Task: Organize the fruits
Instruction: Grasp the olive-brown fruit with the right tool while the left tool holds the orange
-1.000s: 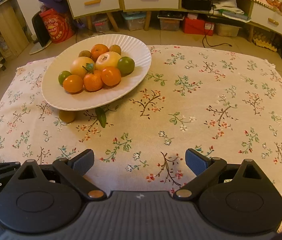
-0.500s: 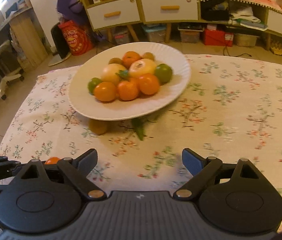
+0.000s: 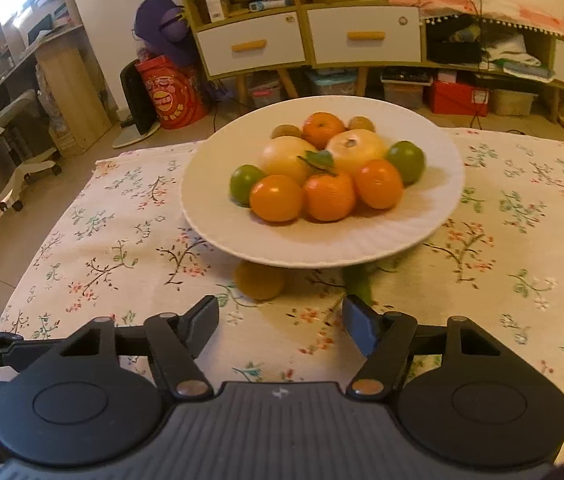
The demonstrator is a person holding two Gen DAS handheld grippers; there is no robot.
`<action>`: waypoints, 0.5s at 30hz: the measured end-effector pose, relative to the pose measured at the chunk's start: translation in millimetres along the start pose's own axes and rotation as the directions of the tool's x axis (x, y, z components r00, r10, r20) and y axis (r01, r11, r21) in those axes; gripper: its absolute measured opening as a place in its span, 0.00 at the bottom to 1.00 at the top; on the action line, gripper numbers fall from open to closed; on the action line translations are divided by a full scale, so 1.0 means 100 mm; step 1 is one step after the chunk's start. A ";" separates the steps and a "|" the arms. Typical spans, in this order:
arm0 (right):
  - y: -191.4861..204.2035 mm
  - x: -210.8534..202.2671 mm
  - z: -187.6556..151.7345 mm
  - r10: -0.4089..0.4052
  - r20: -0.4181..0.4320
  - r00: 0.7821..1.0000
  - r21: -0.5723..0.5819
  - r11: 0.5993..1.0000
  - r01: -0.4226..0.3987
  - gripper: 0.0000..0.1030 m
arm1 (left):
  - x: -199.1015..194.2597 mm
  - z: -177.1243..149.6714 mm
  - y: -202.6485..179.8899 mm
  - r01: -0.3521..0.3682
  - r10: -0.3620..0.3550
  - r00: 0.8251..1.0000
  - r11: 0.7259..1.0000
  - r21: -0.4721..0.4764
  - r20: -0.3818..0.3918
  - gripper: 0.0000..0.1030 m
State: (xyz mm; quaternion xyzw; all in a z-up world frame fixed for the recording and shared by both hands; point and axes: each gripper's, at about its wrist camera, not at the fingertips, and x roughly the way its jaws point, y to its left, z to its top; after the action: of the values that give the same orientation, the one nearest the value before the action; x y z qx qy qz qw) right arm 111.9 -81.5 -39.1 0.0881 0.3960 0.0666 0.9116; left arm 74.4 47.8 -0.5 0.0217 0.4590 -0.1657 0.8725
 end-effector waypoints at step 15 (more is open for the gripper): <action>0.10 0.14 0.08 -0.049 0.021 0.999 0.054 0.997 0.048 0.28 | 0.05 0.04 0.02 0.025 -0.025 1.000 1.000 -0.009 -0.007 0.06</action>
State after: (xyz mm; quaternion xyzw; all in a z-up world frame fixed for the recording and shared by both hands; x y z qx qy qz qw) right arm 126.7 -70.0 -42.0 0.1036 0.3893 0.0330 0.9147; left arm 81.1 47.8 -2.6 0.0126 0.4631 -0.1747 0.8688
